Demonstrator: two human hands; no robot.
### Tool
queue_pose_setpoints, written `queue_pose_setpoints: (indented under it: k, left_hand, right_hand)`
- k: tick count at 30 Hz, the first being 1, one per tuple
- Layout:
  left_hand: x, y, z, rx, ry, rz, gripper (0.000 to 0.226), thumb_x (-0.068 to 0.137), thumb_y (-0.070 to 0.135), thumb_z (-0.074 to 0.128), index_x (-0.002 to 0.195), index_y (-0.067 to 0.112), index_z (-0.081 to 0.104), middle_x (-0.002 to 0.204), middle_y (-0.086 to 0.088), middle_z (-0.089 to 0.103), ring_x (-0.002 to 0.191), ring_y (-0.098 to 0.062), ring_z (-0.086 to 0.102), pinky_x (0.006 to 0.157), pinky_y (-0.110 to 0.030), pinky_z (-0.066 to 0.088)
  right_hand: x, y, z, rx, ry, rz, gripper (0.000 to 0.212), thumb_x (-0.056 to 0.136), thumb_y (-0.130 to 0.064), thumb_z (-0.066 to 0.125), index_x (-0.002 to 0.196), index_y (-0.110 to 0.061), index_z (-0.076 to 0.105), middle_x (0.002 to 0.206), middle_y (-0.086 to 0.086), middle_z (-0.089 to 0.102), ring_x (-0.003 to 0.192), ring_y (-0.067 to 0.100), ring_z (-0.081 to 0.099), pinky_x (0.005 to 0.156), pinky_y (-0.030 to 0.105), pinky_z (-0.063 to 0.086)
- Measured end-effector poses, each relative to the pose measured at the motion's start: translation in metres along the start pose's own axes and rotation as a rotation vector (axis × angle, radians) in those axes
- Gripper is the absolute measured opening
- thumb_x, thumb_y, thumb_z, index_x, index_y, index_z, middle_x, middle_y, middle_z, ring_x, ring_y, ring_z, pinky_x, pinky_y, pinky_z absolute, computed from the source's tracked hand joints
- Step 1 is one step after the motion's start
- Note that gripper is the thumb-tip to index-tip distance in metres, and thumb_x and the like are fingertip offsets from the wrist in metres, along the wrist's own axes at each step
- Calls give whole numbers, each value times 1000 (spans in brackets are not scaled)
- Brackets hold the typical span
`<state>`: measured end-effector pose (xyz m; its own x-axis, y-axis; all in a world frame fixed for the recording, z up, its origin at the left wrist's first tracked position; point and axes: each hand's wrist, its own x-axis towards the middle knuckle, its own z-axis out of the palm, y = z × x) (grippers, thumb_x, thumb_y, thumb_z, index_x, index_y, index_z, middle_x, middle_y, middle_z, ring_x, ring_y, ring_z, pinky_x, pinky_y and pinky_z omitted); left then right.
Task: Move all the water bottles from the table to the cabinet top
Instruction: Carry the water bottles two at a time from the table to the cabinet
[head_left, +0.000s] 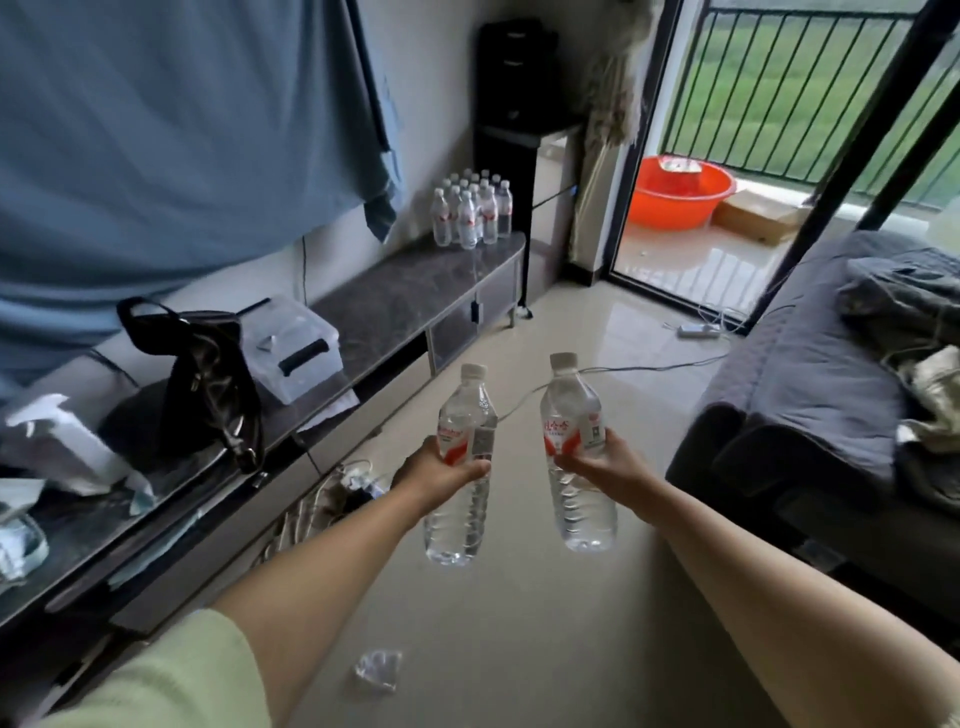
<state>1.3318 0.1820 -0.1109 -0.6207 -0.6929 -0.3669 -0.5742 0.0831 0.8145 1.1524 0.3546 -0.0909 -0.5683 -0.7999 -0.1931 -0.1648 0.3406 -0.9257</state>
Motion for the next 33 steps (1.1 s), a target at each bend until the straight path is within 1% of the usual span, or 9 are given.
queue_pose_setpoints:
  k: [3,6,11,16,19,21,23,26,33]
  left_hand:
    - [46,25,-5,10,-11,-2,74,49,62,71,112,23,64,106,-3,71,98,-26,67,91,-46,55]
    - [88,47,5,-24,-42,-14,81,44,64,71,113,22,62,108,-3,70,99,-26,67,90,-46,55]
    - [161,88,32,-32,-87,-5,82,40,65,71,111,24,64,105,-2,71,98,-24,68,91,-45,55]
    - [244,140,64,-86,-48,-9,81,40,63,71,110,23,64,106,-4,71,100,-27,67,92,-46,54]
    - [290,178,78,-147,-23,-35,82,40,61,71,112,22,63,108,-5,70,102,-28,66,92,-46,54]
    - [322,204,88,-198,-7,-56,80,44,56,73,115,20,62,110,-6,69,103,-28,65,93,-47,54]
    - [348,222,97,-248,4,-76,71,47,51,74,111,22,64,105,-4,70,99,-25,67,92,-47,55]
    - [389,241,107,-283,8,-112,70,41,53,75,104,24,67,97,1,72,92,-21,69,90,-45,56]
    - [516,262,110,-248,7,-136,75,35,58,76,102,26,67,98,1,72,95,-25,68,91,-49,55]
  right_hand:
    - [35,-1,-15,-51,37,39,27,78,-31,77,101,-25,62,90,-3,70,84,14,67,77,27,53]
    - [74,8,-38,-83,69,74,30,77,-37,77,102,-28,62,92,-5,70,87,16,66,81,31,52]
    - [145,26,-80,-90,56,119,37,76,-38,78,106,-23,63,97,1,72,91,21,68,88,40,55]
    - [236,29,-142,-127,48,105,25,73,-33,79,92,-27,65,86,-5,72,81,13,69,76,30,55]
    - [290,17,-186,-113,-15,85,26,74,-33,79,94,-28,64,86,-5,73,78,9,69,68,23,54]
    - [326,9,-217,-103,-46,66,26,76,-32,78,97,-28,62,91,-2,72,83,14,70,73,27,56]
    - [356,6,-239,-100,-47,69,25,77,-30,77,97,-28,62,94,0,72,87,18,69,79,32,56]
    - [401,10,-260,-83,-36,103,28,77,-28,78,99,-27,62,97,2,71,90,21,69,83,37,56]
    - [515,12,-283,-118,-111,122,34,76,-29,78,105,-20,63,93,0,72,86,17,69,72,25,55]
